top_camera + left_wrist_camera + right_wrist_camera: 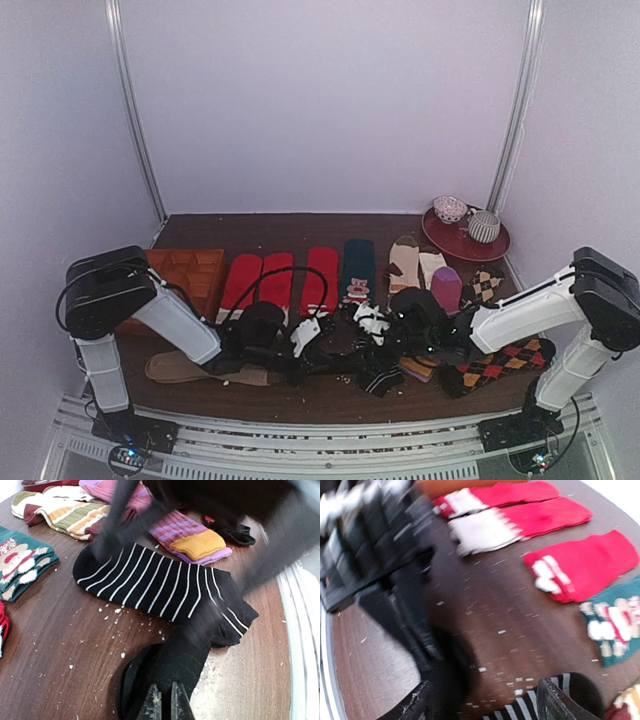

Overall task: Roll the socks
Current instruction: Roll the sock at the center of the board.

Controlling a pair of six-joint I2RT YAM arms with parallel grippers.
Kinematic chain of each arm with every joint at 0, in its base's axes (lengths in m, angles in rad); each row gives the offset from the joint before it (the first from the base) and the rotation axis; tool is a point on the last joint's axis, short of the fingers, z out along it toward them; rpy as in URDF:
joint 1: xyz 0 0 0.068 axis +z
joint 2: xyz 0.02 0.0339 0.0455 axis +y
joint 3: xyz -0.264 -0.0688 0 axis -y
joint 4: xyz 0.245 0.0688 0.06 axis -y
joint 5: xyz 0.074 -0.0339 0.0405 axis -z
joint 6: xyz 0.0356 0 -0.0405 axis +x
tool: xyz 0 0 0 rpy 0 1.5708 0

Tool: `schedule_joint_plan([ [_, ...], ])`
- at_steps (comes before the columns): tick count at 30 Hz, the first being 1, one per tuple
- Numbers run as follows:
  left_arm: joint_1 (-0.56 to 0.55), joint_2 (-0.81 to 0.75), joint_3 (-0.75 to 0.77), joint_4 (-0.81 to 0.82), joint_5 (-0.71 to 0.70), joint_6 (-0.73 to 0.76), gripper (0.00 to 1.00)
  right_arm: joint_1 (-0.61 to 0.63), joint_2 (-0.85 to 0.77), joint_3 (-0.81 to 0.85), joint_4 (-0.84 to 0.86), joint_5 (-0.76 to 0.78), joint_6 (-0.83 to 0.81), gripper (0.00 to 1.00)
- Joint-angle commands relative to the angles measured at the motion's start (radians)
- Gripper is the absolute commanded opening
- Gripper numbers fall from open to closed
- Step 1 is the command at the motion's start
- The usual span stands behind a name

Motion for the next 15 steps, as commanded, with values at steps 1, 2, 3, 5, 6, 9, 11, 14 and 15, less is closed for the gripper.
schedule_joint_plan([
  [1, -0.013, 0.070, -0.075, -0.336, -0.025, 0.043, 0.00, -0.039, -0.041, 0.001, 0.060, 0.007, 0.058, 0.71],
  [2, -0.013, 0.070, -0.074, -0.336, -0.025, 0.043, 0.00, -0.054, -0.020, 0.015, 0.045, -0.028, 0.062, 0.70],
  [3, -0.013, 0.070, -0.075, -0.336, -0.025, 0.043, 0.00, -0.069, -0.001, 0.026, 0.038, -0.075, 0.068, 0.69],
  [5, -0.013, 0.070, -0.077, -0.337, -0.024, 0.042, 0.00, -0.092, 0.042, 0.045, 0.032, -0.156, 0.074, 0.67],
  [6, -0.013, 0.070, -0.076, -0.336, -0.024, 0.043, 0.00, -0.097, 0.060, 0.055, 0.024, -0.194, 0.074, 0.66],
  [9, -0.013, 0.070, -0.074, -0.339, -0.024, 0.044, 0.00, -0.100, 0.103, 0.085, -0.007, -0.279, 0.082, 0.65],
  [11, -0.013, 0.070, -0.073, -0.342, -0.025, 0.045, 0.00, -0.100, 0.124, 0.089, -0.014, -0.283, 0.096, 0.66],
  [14, -0.013, 0.070, -0.070, -0.344, -0.025, 0.047, 0.00, -0.100, 0.145, 0.087, -0.017, -0.277, 0.113, 0.68],
  [15, -0.013, 0.072, -0.070, -0.344, -0.025, 0.048, 0.00, -0.099, 0.156, 0.088, -0.018, -0.281, 0.121, 0.68],
])
